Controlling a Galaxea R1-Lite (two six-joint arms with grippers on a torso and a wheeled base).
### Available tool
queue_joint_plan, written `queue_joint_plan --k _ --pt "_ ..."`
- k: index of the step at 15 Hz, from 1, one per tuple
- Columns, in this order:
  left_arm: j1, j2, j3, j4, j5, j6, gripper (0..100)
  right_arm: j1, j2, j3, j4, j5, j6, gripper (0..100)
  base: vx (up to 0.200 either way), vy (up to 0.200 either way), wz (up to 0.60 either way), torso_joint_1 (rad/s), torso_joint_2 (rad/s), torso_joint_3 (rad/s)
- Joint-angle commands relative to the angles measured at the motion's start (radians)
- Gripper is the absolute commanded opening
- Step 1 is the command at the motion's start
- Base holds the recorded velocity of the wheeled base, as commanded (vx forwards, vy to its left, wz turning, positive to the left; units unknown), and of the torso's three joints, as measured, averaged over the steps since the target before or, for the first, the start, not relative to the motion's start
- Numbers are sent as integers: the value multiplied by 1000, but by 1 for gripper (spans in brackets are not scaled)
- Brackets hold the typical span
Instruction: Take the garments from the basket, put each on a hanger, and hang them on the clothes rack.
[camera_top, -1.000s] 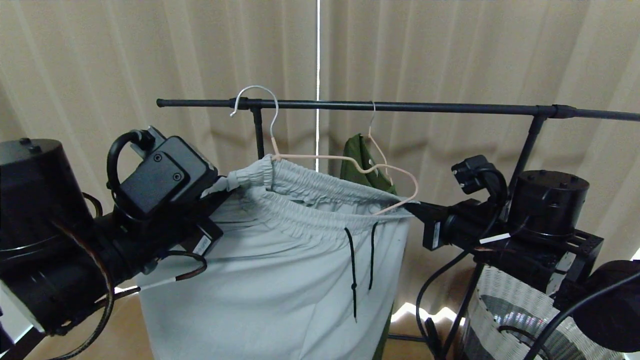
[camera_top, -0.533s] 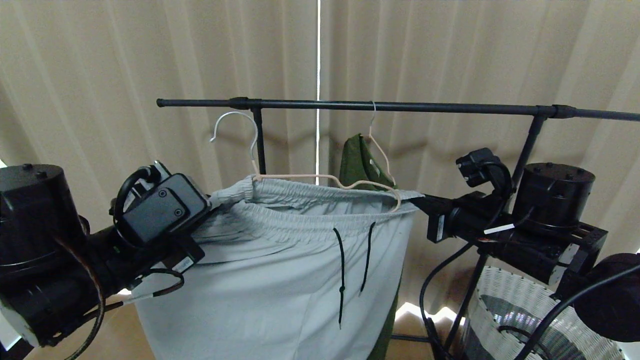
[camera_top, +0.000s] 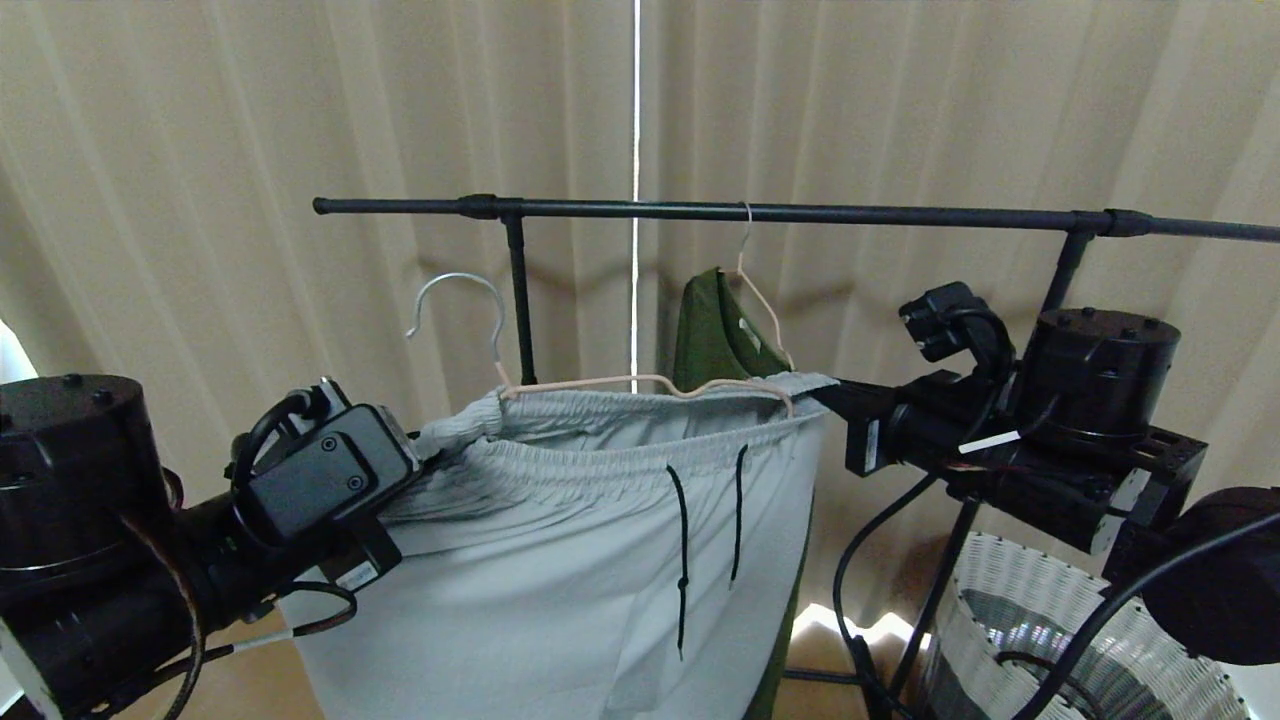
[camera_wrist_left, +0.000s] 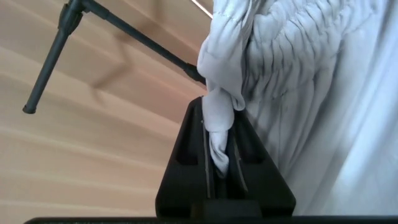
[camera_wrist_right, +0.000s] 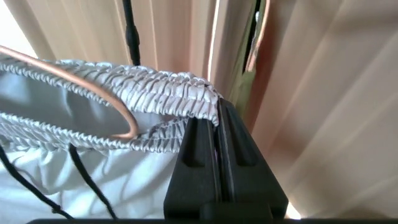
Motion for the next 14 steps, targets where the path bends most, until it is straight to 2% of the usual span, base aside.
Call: queue_joint_plan --k 1,3,5,14 --pt "-2 5 -2 0 -1 0 0 16 -2 -6 -1 2 -1 0 0 0 0 0 0 0" --pt "-6 6 -1 5 -1 3 0 54 -14 -24 29 4 -43 0 0 0 0 0 0 0" --pt "-5 9 5 9 -2 58 0 57 -30 -53 68 5 -101 0 0 0 0 0 0 0" --pt "-22 64 28 14 -10 90 0 153 -62 -55 63 13 -101 0 0 0 0 0 0 0"
